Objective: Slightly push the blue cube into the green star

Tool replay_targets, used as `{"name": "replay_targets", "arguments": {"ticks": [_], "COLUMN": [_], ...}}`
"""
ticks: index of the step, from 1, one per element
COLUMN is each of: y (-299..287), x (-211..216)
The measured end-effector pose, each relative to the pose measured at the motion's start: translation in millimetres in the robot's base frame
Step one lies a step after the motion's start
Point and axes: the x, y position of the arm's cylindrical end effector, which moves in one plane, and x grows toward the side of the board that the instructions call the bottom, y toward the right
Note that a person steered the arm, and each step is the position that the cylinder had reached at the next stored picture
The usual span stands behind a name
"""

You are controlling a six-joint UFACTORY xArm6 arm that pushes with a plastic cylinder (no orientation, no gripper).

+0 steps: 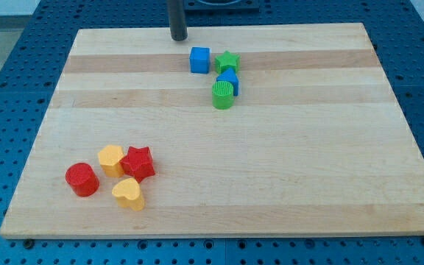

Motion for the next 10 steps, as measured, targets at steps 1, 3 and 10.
{"name": "replay_targets", "arguments": {"ticks": [1, 3, 10], "y": [11, 49, 22], "x": [11, 25, -12]}}
